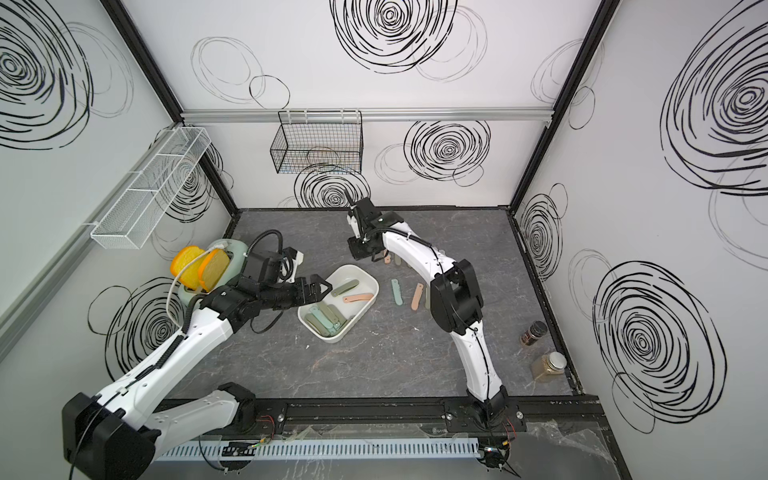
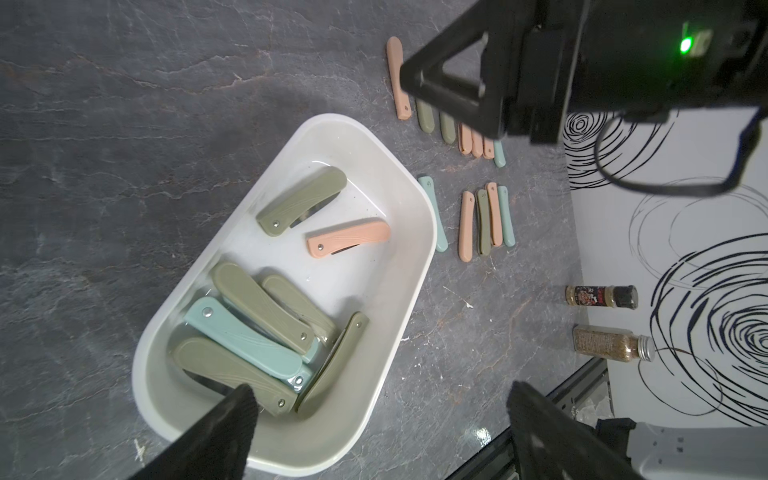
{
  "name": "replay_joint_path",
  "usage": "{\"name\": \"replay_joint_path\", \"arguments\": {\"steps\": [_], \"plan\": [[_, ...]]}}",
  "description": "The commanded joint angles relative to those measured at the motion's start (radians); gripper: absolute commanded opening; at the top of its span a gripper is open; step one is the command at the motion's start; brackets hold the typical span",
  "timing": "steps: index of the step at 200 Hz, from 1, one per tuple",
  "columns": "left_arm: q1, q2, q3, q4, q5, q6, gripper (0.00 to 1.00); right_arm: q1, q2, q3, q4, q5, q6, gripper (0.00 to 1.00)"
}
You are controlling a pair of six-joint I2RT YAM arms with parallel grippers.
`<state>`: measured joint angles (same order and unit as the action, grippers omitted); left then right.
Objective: Take the fruit knife out of the storage box
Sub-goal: Place the fruit knife at the center of the board, then pick up the fruit knife from the storage box.
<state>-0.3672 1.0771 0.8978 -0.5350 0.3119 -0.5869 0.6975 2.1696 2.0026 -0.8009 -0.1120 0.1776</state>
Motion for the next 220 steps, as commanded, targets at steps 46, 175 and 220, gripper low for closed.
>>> {"name": "replay_joint_path", "arguments": {"steps": [46,175,220], "plan": [[0.036,-0.161,-0.074,-0.12,-0.054,-0.01,0.98,0.163,-0.111,-0.277,-0.01,0.076,-0.085,0.44],[0.077,-0.277,-0.155,-0.155,0.007,-0.021,0.98,0.209,0.032,-0.212,-0.039,0.244,-0.154,0.63],[0.085,-0.258,-0.152,-0.154,0.003,-0.008,0.98,0.168,0.088,-0.154,-0.047,0.174,-0.156,0.64]]}}
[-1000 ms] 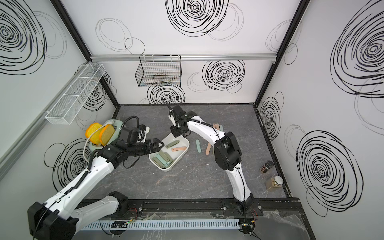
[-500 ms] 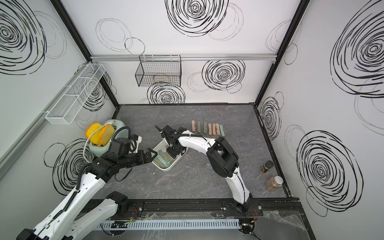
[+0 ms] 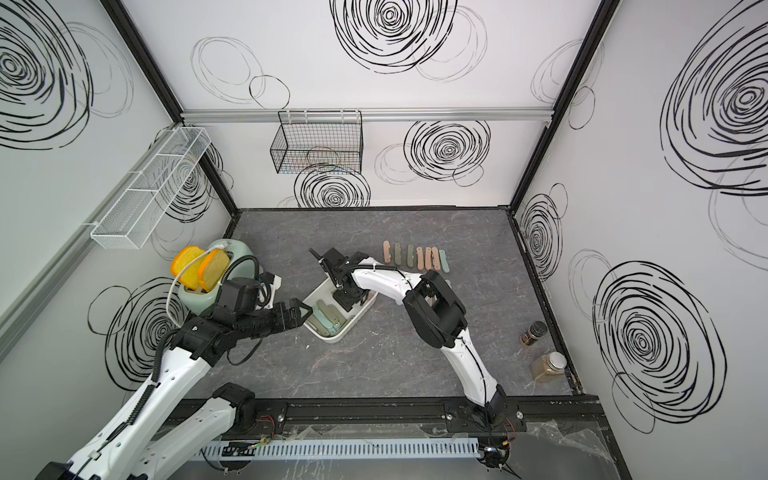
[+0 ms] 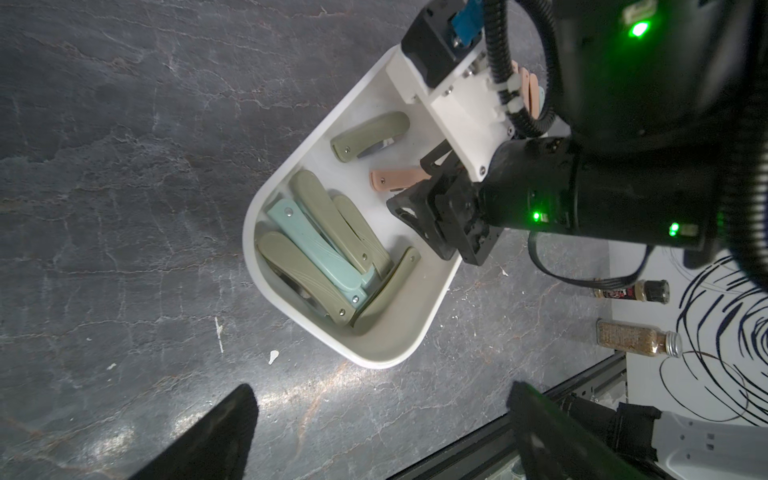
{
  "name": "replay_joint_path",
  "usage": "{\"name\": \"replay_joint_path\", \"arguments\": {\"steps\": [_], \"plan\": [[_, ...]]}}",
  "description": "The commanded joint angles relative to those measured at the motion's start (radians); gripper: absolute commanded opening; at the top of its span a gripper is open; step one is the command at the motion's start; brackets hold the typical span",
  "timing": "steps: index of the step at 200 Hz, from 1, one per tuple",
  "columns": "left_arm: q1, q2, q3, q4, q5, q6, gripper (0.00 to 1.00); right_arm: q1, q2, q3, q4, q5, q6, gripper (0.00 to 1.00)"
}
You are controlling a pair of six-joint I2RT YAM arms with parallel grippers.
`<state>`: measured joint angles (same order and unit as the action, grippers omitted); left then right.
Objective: Take the fruit knife out of the storage box
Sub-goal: Pick up the fruit knife from the storage box.
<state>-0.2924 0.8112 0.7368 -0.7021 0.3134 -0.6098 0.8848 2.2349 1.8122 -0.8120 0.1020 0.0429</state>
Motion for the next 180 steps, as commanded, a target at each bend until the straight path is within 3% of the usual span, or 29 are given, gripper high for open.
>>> {"name": "replay_joint_path", "arguments": {"steps": [1,80,156,180], "plan": [[0.01,0.008,0.009,0.013,0.001,0.015,0.98,-0.019,0.024,0.037,-0.036,-0.04,-0.021,0.64],[0.011,0.022,0.006,0.021,-0.002,0.025,0.98,-0.04,0.086,0.044,-0.035,-0.076,-0.026,0.62],[0.007,0.033,0.016,0.025,-0.003,0.026,0.98,-0.04,0.118,0.096,-0.045,-0.073,-0.006,0.15],[0.007,0.032,0.016,0.021,-0.004,0.028,0.98,-0.04,0.121,0.119,-0.05,-0.073,0.004,0.12]]}}
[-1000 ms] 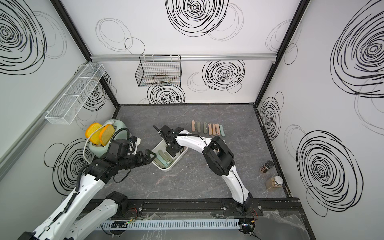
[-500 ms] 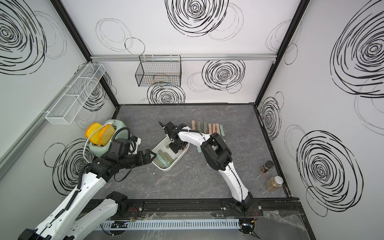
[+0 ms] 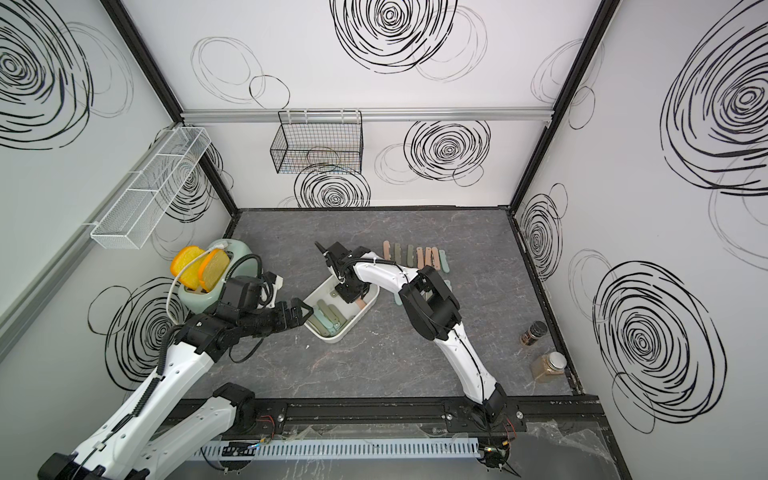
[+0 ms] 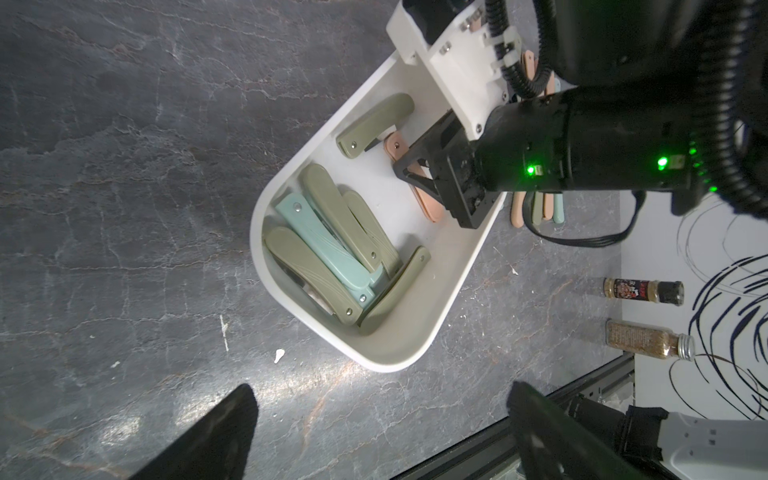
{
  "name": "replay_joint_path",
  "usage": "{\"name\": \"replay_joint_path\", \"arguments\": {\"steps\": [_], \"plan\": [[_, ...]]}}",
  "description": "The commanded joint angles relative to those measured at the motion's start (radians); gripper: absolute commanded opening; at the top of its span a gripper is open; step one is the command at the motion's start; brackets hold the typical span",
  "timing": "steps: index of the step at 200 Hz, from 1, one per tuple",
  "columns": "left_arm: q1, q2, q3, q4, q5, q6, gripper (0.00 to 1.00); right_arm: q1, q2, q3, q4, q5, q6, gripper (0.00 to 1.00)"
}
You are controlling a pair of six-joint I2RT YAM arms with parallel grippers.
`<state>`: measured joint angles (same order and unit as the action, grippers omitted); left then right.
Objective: Take the fruit knife out of the storage box
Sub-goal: Pick up the fruit knife from the storage box, then place the fruit knife at the center of the board.
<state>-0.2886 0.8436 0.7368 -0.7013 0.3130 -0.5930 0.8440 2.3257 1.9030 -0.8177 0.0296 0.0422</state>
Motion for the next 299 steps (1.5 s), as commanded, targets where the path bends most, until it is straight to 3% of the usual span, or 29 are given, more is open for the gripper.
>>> {"name": "replay_joint_path", "arguments": {"steps": [1,143,216,299], "plan": [[0.002,-0.001,0.016,0.02,-0.003,0.012,0.98,0.001,0.03,0.03,-0.044,0.0,0.005,0.12],[-0.022,0.028,0.063,-0.001,-0.035,0.019,0.98,0.003,-0.126,0.047,-0.049,0.015,0.087,0.11],[-0.061,0.067,0.099,-0.018,-0.067,0.024,0.98,-0.01,-0.141,0.146,-0.08,-0.023,0.145,0.11],[-0.076,0.1,0.109,0.009,-0.063,0.011,0.98,-0.098,-0.171,0.169,-0.074,-0.083,0.171,0.12]]}}
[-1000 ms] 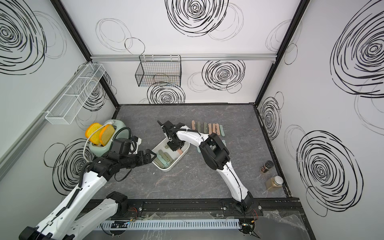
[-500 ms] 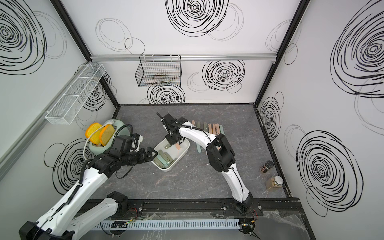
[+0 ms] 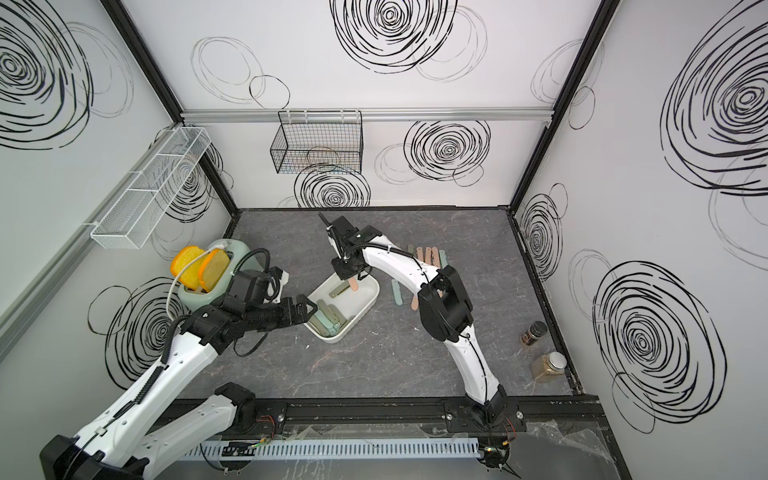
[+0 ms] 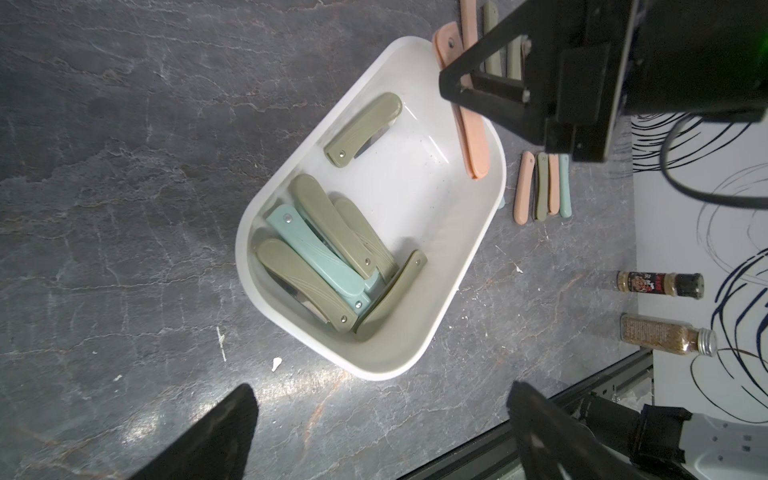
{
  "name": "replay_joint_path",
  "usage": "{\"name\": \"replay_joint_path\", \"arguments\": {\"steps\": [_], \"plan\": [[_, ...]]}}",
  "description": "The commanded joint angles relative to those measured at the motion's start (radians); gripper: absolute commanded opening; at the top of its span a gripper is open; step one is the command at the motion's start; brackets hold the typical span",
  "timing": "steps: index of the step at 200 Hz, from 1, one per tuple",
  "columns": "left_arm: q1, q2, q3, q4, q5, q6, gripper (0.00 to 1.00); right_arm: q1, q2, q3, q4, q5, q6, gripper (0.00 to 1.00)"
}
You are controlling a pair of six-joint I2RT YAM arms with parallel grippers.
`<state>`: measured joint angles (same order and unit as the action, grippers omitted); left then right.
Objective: Take the fruit knife out of the storage box
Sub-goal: Place the fruit knife at the center of the board.
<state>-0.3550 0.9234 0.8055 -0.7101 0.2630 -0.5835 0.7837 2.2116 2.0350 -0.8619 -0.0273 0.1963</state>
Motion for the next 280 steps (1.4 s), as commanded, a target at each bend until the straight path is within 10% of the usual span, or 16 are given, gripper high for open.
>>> {"name": "replay_joint_path", "arguments": {"steps": [1,280], "plan": [[-0.01,0.021,0.041,0.019,-0.013,0.001,0.98,-0.04,-0.057,0.037,-0.029,-0.026,0.017,0.12],[-0.049,0.428,0.234,0.182,-0.002,0.013,0.98,-0.334,0.324,0.27,0.128,-0.307,0.108,0.15]]}}
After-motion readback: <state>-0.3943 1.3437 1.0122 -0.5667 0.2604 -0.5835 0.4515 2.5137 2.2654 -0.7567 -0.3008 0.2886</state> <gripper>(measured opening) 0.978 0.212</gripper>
